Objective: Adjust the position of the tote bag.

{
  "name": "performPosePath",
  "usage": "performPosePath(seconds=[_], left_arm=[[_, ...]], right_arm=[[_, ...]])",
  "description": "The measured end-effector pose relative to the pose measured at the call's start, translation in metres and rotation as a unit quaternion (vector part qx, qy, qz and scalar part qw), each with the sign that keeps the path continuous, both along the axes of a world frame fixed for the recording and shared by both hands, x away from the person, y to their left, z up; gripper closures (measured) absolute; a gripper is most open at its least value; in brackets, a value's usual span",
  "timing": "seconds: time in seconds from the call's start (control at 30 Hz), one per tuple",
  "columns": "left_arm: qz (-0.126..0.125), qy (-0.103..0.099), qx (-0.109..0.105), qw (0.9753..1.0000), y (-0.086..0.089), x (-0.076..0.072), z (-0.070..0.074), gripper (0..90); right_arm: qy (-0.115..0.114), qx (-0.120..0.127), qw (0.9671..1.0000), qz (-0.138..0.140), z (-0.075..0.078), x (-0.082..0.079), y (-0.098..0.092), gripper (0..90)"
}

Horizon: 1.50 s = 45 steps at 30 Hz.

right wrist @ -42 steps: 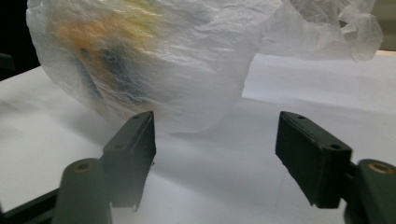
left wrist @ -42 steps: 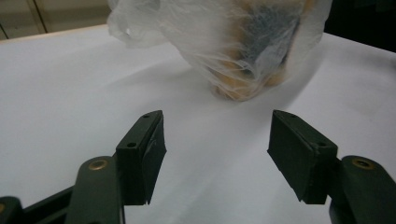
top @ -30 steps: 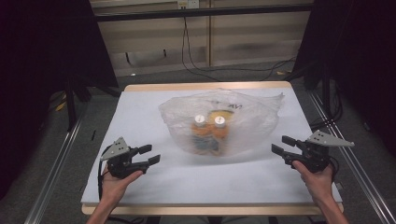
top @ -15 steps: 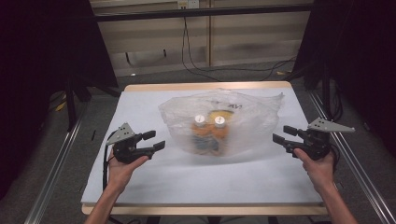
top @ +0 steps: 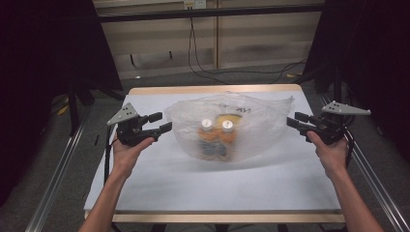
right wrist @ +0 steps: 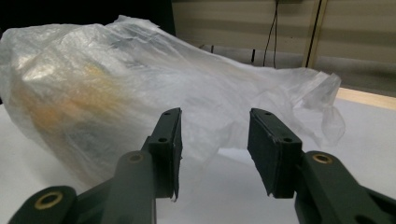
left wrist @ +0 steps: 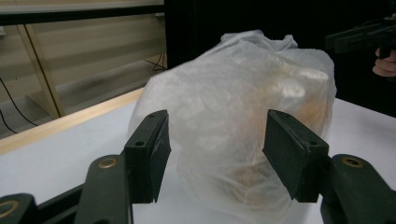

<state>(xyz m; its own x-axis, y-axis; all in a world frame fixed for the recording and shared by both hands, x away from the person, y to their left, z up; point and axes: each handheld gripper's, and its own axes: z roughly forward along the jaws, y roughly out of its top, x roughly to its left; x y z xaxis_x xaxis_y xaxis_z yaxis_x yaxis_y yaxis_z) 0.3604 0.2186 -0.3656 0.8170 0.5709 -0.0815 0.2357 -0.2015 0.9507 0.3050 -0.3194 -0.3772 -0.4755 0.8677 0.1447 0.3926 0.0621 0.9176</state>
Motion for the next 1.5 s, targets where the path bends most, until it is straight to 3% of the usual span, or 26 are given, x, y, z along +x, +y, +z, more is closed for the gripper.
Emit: performPosePath(seconds=[0.03, 0.13, 0.27, 0.6, 0.87, 0.9, 0.93, 0.97, 1.23, 1.3, 1.5], left_arm=[[0.000, -0.003, -0.010, 0.9999, 0.000, 0.004, 0.003, 41.7], [0.001, 0.001, -0.013, 0.9999, 0.000, 0.010, 0.005, 42.9], [-0.004, 0.011, -0.005, 0.9999, -0.002, 0.019, 0.009, 49.8], [0.004, 0.016, -0.013, 0.9998, -0.006, 0.041, 0.013, 44.9], [0.016, 0.029, -0.014, 0.9993, -0.007, 0.052, 0.007, 39.3], [0.014, 0.029, -0.013, 0.9994, -0.008, 0.053, 0.006, 39.3], [0.016, 0.031, -0.011, 0.9993, -0.009, 0.053, 0.006, 38.9], [0.020, 0.032, -0.009, 0.9992, -0.010, 0.053, 0.006, 38.9], [0.014, 0.031, -0.012, 0.9994, -0.011, 0.055, 0.008, 37.8], [0.016, 0.031, -0.010, 0.9993, -0.012, 0.055, 0.008, 37.7], [0.013, 0.049, -0.008, 0.9987, -0.017, 0.061, -0.001, 34.5]], right_arm=[[0.002, -0.002, 1.0000, -0.001, 0.001, 0.002, -0.001, 54.5], [0.005, -0.003, 1.0000, -0.004, 0.002, 0.009, -0.002, 53.1], [0.016, -0.019, 0.9996, -0.015, 0.003, 0.027, -0.009, 50.1], [0.051, -0.045, 0.9973, -0.029, -0.013, 0.060, -0.010, 40.2], [0.066, -0.026, 0.9971, -0.025, -0.025, 0.073, -0.011, 37.2], [0.067, -0.028, 0.9970, -0.025, -0.027, 0.075, -0.011, 38.3], [0.067, -0.026, 0.9973, -0.015, -0.030, 0.077, -0.009, 49.2], [0.065, -0.024, 0.9975, -0.015, -0.030, 0.078, -0.008, 53.9], [0.028, -0.003, 0.9996, 0.004, -0.022, 0.073, -0.003, 85.4], [0.025, -0.004, 0.9997, 0.003, -0.020, 0.072, -0.003, 87.8], [-0.004, 0.001, 0.9999, 0.017, 0.012, 0.069, 0.003, 90.0]])
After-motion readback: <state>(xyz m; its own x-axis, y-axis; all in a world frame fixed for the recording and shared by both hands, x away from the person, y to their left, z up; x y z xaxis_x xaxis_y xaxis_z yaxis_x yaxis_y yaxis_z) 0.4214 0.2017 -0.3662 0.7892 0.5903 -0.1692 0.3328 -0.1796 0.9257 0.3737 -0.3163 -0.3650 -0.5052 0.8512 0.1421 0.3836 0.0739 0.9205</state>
